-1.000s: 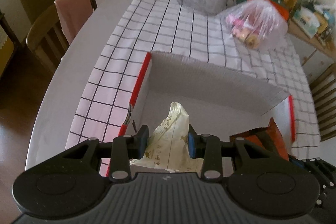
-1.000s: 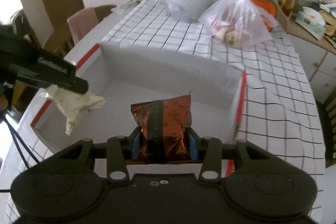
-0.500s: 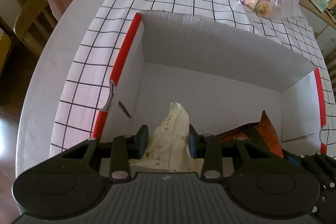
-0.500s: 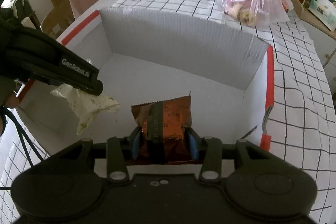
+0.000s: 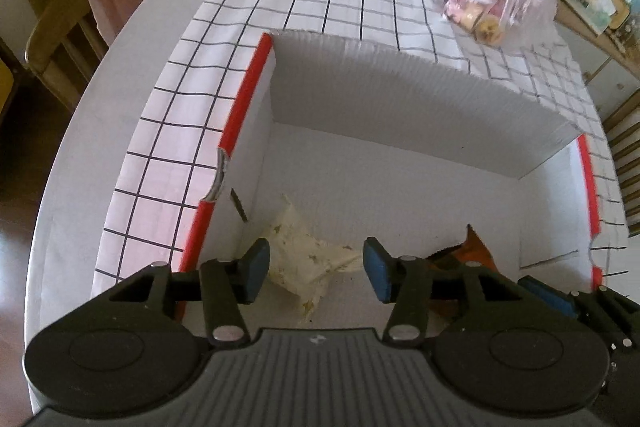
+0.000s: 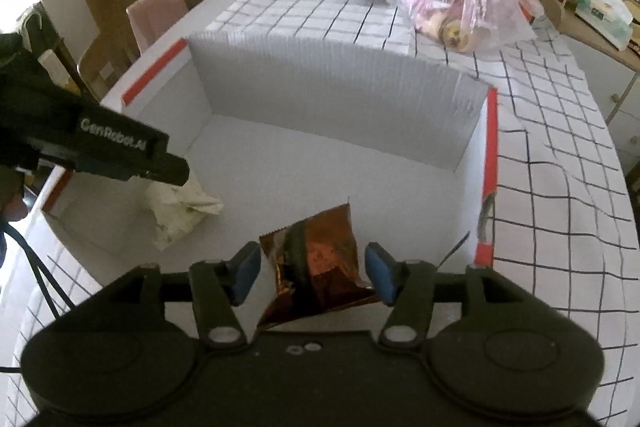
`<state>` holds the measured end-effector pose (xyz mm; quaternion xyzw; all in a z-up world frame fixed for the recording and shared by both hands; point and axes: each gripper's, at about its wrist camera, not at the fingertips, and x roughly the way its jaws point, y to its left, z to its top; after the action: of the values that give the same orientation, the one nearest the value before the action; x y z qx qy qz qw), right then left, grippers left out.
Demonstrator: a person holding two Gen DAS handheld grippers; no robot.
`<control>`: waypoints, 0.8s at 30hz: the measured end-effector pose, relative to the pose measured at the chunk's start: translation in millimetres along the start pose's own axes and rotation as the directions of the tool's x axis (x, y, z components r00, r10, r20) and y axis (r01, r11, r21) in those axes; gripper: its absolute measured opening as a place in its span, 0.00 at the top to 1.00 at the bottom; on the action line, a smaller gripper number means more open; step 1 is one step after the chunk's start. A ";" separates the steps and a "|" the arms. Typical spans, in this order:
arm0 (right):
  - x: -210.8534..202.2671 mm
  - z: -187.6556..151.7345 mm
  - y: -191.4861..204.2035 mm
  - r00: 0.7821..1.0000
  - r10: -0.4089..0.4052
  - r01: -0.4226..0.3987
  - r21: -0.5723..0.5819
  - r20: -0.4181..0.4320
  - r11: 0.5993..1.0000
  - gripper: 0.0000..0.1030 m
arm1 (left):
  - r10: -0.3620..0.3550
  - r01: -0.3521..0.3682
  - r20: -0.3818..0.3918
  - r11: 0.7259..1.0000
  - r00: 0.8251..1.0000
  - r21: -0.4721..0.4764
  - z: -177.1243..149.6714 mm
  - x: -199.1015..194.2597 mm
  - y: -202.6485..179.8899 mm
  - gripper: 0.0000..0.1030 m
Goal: Organize snacks
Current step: 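Open both grippers to drop the bun and chip bag into the box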
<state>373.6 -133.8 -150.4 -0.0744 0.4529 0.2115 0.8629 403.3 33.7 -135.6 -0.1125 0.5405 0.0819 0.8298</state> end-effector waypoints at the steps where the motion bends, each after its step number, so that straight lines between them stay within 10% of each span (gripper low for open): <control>1: -4.6 0.3 0.5 1.000 0.003 -0.003 0.001 0.010 1.000 0.36 | 0.000 0.000 0.005 1.000 1.000 -0.002 -1.0 -3.6 1.1 0.51; 24: -117.7 -31.5 19.6 0.979 0.063 -0.064 0.003 0.195 0.998 0.05 | -0.085 0.073 0.220 0.995 0.972 0.062 -63.2 -123.8 5.9 0.31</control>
<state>282.7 -161.4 -71.7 -0.0350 0.3694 0.2432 0.8962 296.4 20.1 -47.5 -0.1019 0.4411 0.0462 0.8904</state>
